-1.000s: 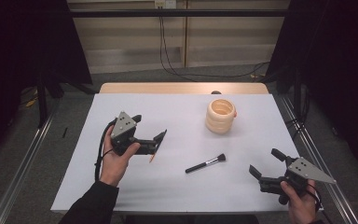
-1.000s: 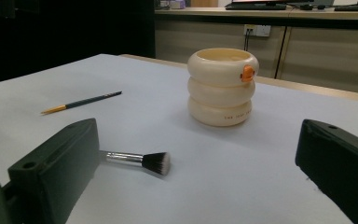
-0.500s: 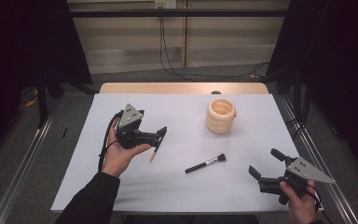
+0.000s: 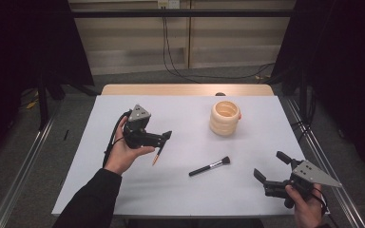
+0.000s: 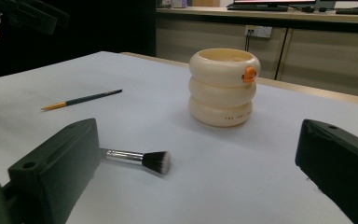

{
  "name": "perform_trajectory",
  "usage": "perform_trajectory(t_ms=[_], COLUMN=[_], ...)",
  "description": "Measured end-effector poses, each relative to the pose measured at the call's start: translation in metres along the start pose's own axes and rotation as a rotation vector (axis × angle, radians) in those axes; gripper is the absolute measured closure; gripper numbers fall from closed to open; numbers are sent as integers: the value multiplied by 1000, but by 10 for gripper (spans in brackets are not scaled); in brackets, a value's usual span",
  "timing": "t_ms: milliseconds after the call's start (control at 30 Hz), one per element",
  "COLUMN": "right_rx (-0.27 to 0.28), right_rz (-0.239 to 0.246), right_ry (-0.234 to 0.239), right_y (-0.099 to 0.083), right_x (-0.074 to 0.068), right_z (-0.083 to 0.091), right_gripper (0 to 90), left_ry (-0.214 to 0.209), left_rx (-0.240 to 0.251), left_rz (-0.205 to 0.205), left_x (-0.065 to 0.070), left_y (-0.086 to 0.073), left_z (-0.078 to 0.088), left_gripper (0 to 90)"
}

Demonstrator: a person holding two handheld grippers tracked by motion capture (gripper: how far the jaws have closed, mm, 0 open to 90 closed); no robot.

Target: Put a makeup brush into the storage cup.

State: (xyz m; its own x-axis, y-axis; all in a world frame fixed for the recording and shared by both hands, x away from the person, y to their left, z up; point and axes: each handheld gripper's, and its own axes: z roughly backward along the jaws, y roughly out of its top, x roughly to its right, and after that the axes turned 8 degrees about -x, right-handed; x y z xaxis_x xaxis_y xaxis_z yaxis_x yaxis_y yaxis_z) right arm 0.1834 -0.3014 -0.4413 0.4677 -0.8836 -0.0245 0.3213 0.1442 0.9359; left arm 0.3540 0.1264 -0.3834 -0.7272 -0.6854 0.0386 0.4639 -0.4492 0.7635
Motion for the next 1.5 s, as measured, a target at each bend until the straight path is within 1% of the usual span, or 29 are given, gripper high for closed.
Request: perform_trajectory(t_ms=[33, 67, 133, 233, 267, 300, 333, 400, 433, 467, 500, 600, 667, 700, 733, 833, 933, 967, 1000, 1033, 1067, 1100, 1133, 1200, 1267, 1333, 1367, 1400, 1500], right_rx=[1, -2, -2, -2, -2, -1, -2, -8, -9, -9, -8, -10, -9, -8, -10, -16, -14, -14, -12, -10, -13, -17, -23, -23, -22, -23, -23, -24, -26], right_rz=[2, 1, 1, 0, 1, 0, 1, 0, -5, -3, -1, -3, -4, -5, -1, 0, -5, -5, -7, -4, 1, 4, 3, 2, -2, 0, 2, 3, 3], right_ry=[0, -2, -5, -4, -2, -2, -3, 3, 5, 4, 0, -1, 2, 1, 5, 7, 2, 2, -2, -2, 1, 7, 14, 16, 15, 13, 16, 12, 14], right_y=[0, 0, 0, 0, 0, 0, 0, 0, 0, 0, 0, -1, 0, 0, 0, -1, -1, -1, -1, -1, -1, -1, -1, -1, -1, -1, -1, -1, -1], right_x=[0, 0, 0, 0, 0, 0, 0, 0, 0, 0, 0, 0, -1, -1, -1, -2, 0, 0, -1, -1, -1, -2, -2, -2, -1, -1, -1, -2, -2], right_z=[0, 0, 0, -1, -1, -1, -1, -1, -1, -1, -1, -1, -1, -1, -1, -1, -1, -1, -1, -1, -1, -2, -1, -2, -3, -2, -2, -2, -3], right_gripper=[0, 0, 0, 0, 0, 0, 0, 0, 0, 0, 0, 0, 0, 0, 0, 0, 0, 0, 0, 0, 0, 0, 0, 0, 0, 0, 0, 0, 0], left_ry=[-8, -1, -1, -5, -14, -29, -41, -90, -96, -83, -77, -79, -59, -68, -64, -87, -96, -94, -103, -96, -93, -98, -98, -118, -120, -137, -124, -121, -113], left_rx=[-4, -14, -17, -47, -52, -67, -76, -142, -140, -155, -164, -200, -241, -256, -275, -309, -355, -357, -405, -408, -432, -443, -453, -492, -517, -532, -529, -562, -591], left_rz=[18, 25, 10, 13, 32, 31, 76, 97, 99, 68, 58, 45, 40, 36, 41, 72, 84, 108, 86, 93, 90, 91, 80, 70, 64, 67, 90, 80, 92], left_x=[-1, -1, -3, -5, -4, -5, -3, -3, -2, -1, -1, -1, -1, -2, -3, -6, -9, -8, -11, -11, -11, -11, -11, -9, -8, -7, -5, -6, -9], left_y=[0, 1, 1, 1, 2, 2, 2, 3, 3, 3, 2, 1, 1, 0, 0, 1, 1, 1, 2, 2, 3, 4, 4, 4, 5, 4, 3, 3, 2], left_z=[-1, -1, -3, -5, -6, -6, -7, -7, -7, -7, -9, -13, -17, -19, -21, -24, -26, -28, -28, -30, -30, -31, -32, -35, -37, -38, -40, -40, -43], left_gripper=[41, 43, 41, 40, 41, 41, 44, 52, 53, 57, 61, 64, 65, 60, 59, 83, 90, 90, 98, 98, 103, 154, 176, 163, 161, 176, 187, 190, 190])
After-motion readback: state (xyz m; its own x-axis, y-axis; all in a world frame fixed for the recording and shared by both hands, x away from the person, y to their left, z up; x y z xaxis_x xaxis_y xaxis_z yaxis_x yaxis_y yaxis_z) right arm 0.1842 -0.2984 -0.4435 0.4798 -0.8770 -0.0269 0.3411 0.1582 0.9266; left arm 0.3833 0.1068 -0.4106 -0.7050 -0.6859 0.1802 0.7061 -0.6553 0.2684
